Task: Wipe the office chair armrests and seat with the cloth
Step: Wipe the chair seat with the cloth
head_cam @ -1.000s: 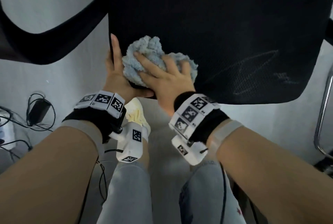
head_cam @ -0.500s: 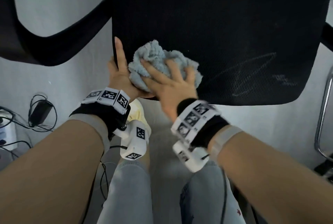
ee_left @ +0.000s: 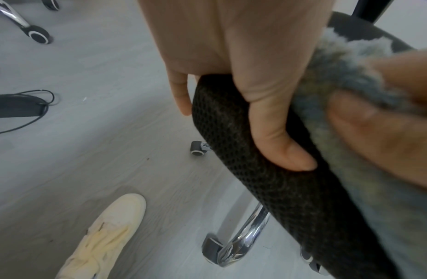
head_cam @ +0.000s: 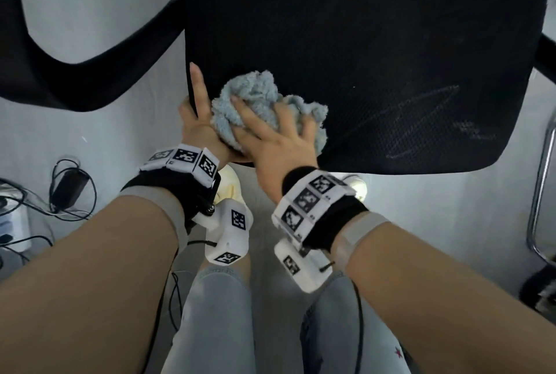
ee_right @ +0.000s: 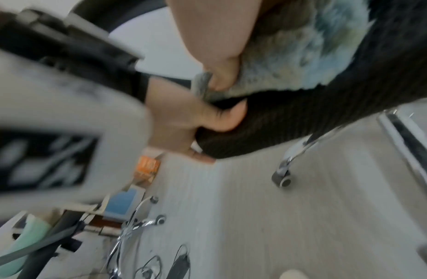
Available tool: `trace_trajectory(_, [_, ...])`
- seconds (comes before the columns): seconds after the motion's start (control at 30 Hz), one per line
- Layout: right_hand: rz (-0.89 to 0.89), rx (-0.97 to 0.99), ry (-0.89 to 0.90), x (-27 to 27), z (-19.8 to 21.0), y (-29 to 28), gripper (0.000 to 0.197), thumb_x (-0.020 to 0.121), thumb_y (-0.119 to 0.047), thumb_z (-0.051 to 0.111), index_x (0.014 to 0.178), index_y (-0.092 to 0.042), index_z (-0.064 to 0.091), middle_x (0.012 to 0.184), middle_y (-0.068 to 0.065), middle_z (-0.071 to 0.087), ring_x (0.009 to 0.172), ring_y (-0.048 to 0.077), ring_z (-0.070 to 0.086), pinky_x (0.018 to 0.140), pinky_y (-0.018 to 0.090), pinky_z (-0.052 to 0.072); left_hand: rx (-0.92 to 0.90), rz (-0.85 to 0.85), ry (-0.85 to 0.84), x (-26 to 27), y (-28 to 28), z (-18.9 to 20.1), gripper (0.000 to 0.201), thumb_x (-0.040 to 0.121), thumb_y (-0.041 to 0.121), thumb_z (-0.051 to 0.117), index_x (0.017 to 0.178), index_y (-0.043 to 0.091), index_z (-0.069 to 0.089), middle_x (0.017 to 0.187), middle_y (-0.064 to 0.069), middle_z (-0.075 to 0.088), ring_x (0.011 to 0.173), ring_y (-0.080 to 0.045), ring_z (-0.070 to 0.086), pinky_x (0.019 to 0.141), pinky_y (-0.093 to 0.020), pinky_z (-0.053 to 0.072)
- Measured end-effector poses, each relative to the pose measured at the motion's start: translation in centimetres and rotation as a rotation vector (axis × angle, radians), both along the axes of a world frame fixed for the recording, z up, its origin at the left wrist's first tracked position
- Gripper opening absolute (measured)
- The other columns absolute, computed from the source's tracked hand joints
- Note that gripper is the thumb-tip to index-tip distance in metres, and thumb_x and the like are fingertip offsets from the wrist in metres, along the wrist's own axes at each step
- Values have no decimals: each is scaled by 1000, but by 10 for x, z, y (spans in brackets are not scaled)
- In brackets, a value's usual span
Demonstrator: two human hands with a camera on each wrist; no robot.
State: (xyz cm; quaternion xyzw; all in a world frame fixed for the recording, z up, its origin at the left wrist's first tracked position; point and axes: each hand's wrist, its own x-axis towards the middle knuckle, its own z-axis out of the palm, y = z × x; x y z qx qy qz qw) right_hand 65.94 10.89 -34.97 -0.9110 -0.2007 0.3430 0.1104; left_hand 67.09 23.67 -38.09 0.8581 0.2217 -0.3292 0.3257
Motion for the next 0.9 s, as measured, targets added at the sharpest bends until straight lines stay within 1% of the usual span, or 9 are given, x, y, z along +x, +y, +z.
trace_trajectory(0.13, [31,-91,-142,23,-4,-51,58,92,-19,41,140,-44,19,155,-17,-7,138,34,7,106,57,14,-67,27,8,-2,-1,3,146,50,17,87,140,27,-27,147,-16,5,135,-28,25,105,-33,27])
trace_trajectory(0.3, [-764,-341,-149,55,4,-116,73,84,2,43,133,-51,26,153,-21,-2,131,38,17,101,53,22,-47,35,13,0,-5,5,149,47,20,88,139,28,-28,146,-18,8,134,-33,24,107,-46,27])
trace_trajectory(0.33, [-819,-352,-132,55,5,-112,76,82,2,43,133,-51,25,153,-20,-2,131,39,16,101,53,22,-33,39,14,0,-6,5,148,48,19,88,139,29,-28,146,-18,8,134,-33,24,107,-46,27])
trace_trajectory(0.4, [-680,-387,-73,44,6,-86,77,82,-2,45,138,-48,17,154,-15,-2,134,41,11,100,56,23,-6,43,19,1,-9,5,147,49,17,88,138,30,-29,146,-17,9,132,-33,28,106,-45,29])
trace_trajectory(0.5, [-230,-173,26,5,4,-26,68,88,-13,43,142,-42,14,155,-11,-4,138,36,-1,105,61,13,27,62,5,-2,-12,1,139,58,17,85,140,30,-27,147,-15,9,122,-25,38,99,-34,34])
trace_trajectory(0.6, [112,8,34,-8,7,-14,55,93,-17,38,141,-38,22,153,-17,-14,137,31,-2,108,56,9,57,51,-48,-4,-11,-4,117,75,33,72,141,24,-24,148,-16,8,120,-23,37,89,-19,24])
trace_trajectory(0.7, [333,-57,-73,17,6,-39,56,93,-22,38,142,-40,17,153,-15,-17,138,31,2,108,56,13,46,20,-10,-5,-9,-1,136,60,21,84,141,21,-26,148,-18,8,130,-27,30,96,-25,27])
trace_trajectory(0.77, [270,-115,-130,45,4,-46,58,92,-22,39,141,-42,14,154,-14,-14,139,31,5,108,57,14,27,47,39,-2,-9,3,142,55,13,86,139,27,-28,147,-18,11,133,-32,29,103,-36,31])
trace_trajectory(0.9, [-233,-121,-128,82,8,-17,62,88,-12,40,140,-42,22,154,-17,-5,136,33,9,106,55,15,59,45,81,3,-12,5,143,56,12,86,137,33,-30,149,-15,7,135,-32,28,107,-42,27])
